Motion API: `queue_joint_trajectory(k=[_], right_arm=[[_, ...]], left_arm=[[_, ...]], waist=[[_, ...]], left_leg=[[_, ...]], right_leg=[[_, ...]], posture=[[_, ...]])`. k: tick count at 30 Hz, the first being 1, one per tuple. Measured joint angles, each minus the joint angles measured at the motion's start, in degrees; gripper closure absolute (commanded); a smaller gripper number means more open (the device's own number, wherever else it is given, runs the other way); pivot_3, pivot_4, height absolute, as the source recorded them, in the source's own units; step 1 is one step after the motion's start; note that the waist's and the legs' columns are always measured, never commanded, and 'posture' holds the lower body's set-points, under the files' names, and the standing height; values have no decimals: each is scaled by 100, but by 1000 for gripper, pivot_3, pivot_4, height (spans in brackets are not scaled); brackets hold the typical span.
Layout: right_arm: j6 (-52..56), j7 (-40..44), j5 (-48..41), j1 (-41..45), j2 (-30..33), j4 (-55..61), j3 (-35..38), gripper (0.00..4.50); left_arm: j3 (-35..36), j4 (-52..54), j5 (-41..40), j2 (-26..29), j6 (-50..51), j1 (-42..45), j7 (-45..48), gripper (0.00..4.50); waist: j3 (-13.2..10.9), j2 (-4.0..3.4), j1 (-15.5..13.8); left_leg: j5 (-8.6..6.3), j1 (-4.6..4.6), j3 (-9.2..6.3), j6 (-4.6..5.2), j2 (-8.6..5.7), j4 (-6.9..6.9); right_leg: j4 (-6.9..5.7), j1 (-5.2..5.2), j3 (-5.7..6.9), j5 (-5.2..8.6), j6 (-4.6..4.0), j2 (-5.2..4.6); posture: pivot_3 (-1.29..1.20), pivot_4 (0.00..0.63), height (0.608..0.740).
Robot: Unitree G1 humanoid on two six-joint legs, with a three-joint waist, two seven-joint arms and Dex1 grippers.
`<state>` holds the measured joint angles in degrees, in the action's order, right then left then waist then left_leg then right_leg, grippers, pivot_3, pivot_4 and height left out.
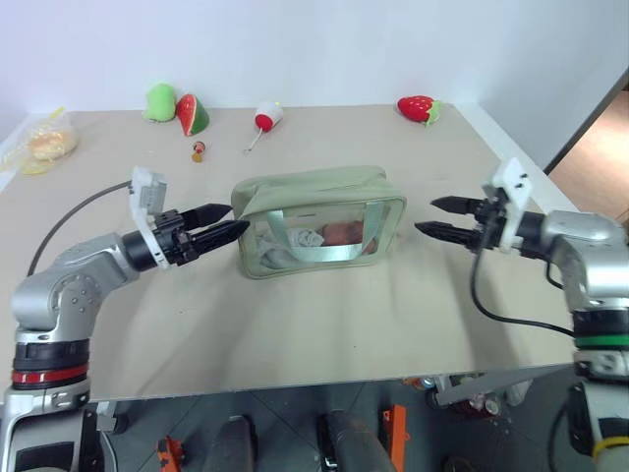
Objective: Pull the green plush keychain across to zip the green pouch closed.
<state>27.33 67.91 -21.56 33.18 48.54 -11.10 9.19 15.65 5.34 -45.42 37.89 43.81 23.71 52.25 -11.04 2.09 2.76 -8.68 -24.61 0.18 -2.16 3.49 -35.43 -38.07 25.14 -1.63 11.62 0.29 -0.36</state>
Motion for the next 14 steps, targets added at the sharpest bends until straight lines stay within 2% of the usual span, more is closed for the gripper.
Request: queue_joint_trajectory(k=[5, 10, 14], right_arm=[[562, -94, -622, -487, 132, 384, 641, 1379], [1033, -544, -1109, -628, 42, 843, 1046, 1379], [1226, -764, -1420, -627, 2, 1210, 1120, 1379]], left_arm=[[910, 137, -175, 191, -17, -849, -169, 669], [1616, 134, -459, 154, -13, -1124, -578, 669], [1693, 136, -647, 138, 0, -1121, -757, 669]], waist=[[0, 0, -5], [-1, 2, -14], [0, 5, -14]], left_leg=[[0, 1, -1, 0, 4, -4], [-1, -1, -2, -1, 0, -22], [-1, -1, -3, -2, -3, -25]], right_leg=[[-1, 0, 2, 4, -9, 1], [0, -2, 2, 2, -6, -5], [2, -5, 2, 2, -6, -7]], posture=[[0, 150, 740], [0, 150, 740], [0, 150, 740]])
